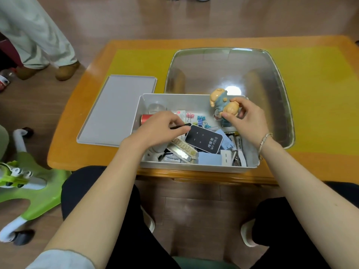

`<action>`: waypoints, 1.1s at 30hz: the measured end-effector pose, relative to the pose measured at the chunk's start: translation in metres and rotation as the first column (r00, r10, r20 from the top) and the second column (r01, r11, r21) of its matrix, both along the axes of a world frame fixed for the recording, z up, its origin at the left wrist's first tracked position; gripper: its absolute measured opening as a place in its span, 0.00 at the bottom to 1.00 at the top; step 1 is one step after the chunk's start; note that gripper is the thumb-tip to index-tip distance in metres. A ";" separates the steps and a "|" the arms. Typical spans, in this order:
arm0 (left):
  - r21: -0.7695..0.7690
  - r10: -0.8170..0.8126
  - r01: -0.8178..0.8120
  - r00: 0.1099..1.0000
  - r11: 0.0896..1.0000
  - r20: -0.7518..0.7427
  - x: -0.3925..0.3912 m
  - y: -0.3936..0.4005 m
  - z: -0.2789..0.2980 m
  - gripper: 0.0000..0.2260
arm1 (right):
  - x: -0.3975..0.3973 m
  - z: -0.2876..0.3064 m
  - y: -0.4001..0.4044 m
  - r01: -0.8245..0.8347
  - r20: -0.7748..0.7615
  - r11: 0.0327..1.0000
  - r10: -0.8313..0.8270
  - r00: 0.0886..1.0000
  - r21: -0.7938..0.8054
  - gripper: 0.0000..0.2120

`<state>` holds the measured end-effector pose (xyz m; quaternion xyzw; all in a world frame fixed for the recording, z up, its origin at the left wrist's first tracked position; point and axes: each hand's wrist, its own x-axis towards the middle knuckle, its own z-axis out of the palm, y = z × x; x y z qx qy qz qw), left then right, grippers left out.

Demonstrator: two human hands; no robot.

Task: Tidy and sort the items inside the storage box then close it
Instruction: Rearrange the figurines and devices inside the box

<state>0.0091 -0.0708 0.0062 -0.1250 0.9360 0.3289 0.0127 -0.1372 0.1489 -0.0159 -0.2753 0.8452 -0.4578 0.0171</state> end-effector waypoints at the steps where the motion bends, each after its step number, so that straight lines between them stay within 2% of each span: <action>1: -0.050 -0.036 0.034 0.999 0.998 -0.025 -0.009 0.005 -0.001 0.18 | 0.000 0.000 0.000 -0.003 -0.004 1.000 0.003 1.000 0.003 0.18; 3: -0.125 -0.130 0.128 0.992 0.984 -0.006 -0.032 0.016 -0.007 0.25 | 0.001 0.000 0.000 -0.008 -0.029 1.000 0.009 1.000 0.025 0.19; 6: -0.137 -0.197 0.217 0.970 0.967 0.143 -0.066 0.032 -0.019 0.34 | 0.000 0.000 -0.001 0.002 -0.074 0.999 0.001 0.997 0.050 0.19; 10: -0.262 -0.165 0.264 0.924 0.928 0.346 -0.090 0.042 -0.038 0.37 | -0.001 -0.001 -0.001 0.005 -0.116 0.995 0.007 0.993 0.101 0.18; 12: -0.316 -0.134 0.271 0.909 0.909 0.394 -0.090 0.044 -0.042 0.39 | 0.000 -0.001 -0.002 0.007 -0.140 0.989 0.014 0.990 0.146 0.18; 17: -0.374 -0.109 0.281 0.901 0.884 0.420 -0.078 0.046 -0.038 0.46 | -0.003 -0.002 -0.005 0.025 -0.153 0.981 0.004 0.988 0.190 0.18; 22: -0.407 -0.091 0.287 0.894 0.867 0.438 -0.057 0.048 -0.036 0.47 | -0.004 -0.005 -0.007 0.035 -0.183 0.961 0.016 0.983 0.273 0.18; 29: -0.402 -0.093 0.266 0.912 0.876 0.399 -0.043 0.046 -0.038 0.43 | -0.006 -0.007 -0.007 0.026 -0.215 0.943 0.049 0.975 0.331 0.18; 33: -0.383 -0.088 0.241 0.923 0.892 0.375 -0.038 0.045 -0.040 0.41 | -0.009 -0.004 -0.009 -0.055 -0.209 0.900 0.160 0.965 0.433 0.19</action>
